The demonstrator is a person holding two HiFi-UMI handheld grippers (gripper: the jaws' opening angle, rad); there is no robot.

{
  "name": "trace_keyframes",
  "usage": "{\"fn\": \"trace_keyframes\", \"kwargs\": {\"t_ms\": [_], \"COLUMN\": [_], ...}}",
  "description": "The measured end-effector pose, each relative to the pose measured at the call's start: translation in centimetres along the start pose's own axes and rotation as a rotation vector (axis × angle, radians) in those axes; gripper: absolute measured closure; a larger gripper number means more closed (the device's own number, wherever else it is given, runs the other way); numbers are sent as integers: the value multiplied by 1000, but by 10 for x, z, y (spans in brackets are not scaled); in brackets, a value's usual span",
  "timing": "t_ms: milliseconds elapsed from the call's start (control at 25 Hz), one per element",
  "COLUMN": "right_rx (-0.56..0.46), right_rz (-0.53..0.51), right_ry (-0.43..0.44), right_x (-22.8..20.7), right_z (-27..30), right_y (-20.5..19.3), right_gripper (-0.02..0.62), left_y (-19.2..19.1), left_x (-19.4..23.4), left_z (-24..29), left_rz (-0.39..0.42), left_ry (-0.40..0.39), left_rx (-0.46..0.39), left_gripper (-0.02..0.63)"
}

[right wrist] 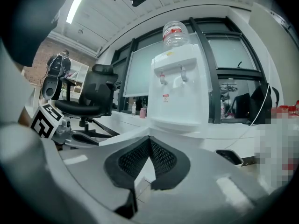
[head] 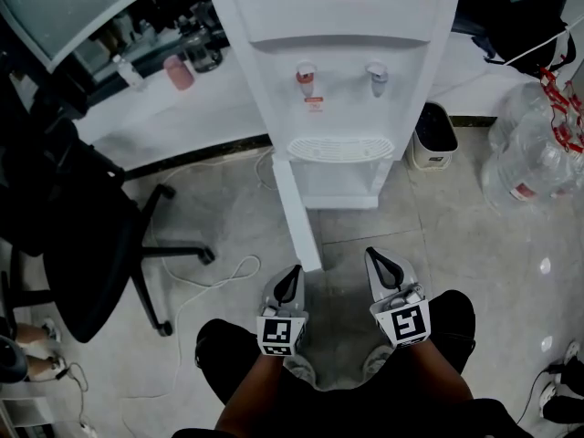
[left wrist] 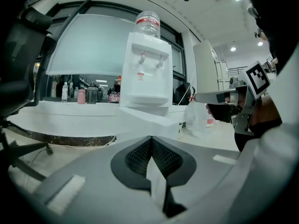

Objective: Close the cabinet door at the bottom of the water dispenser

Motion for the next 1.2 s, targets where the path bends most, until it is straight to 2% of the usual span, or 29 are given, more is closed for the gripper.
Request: {"fn": "trace_keyframes", "kwargs": {"t_ms": [360,480,640,800,1080,1200], "right_rx": [16,19,0,-3,-7,8], "right_rz": [-4,18,52,88,59,33], "right_ry": [-48,-70,-97,-134,-126,-152], "right_x": [-10,-13,-18,-26,-49,-61], "right_z": [-5,-7,-8,-12,-5,-2], "right_y": [0,-1,1,7,26,28], "right_gripper": [592,592,592,592,592,592], "left_y": [-4,-6,-6,-6,-6,-5], "left_x": [-7,-12,-20,-26,-46,-56], "left_z": [20,27,38,47,73,88], "left_rz": [-3,-21,7,-3,6,3], "left_ry": [-25,-50,-90,-121,-149,-159], "left_rx": [-9,-6,-4,3,0,-9], "left_gripper": [589,589,588,588,588,588]}}
Point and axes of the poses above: the fingertips, and each gripper's own axes: z forward along the fingers, x to its left, y out of its top, the point moved 9 cm from there along -z, backward along the fingers, and after that the axes turned 15 degrees about -x, right-handed, at the moved point
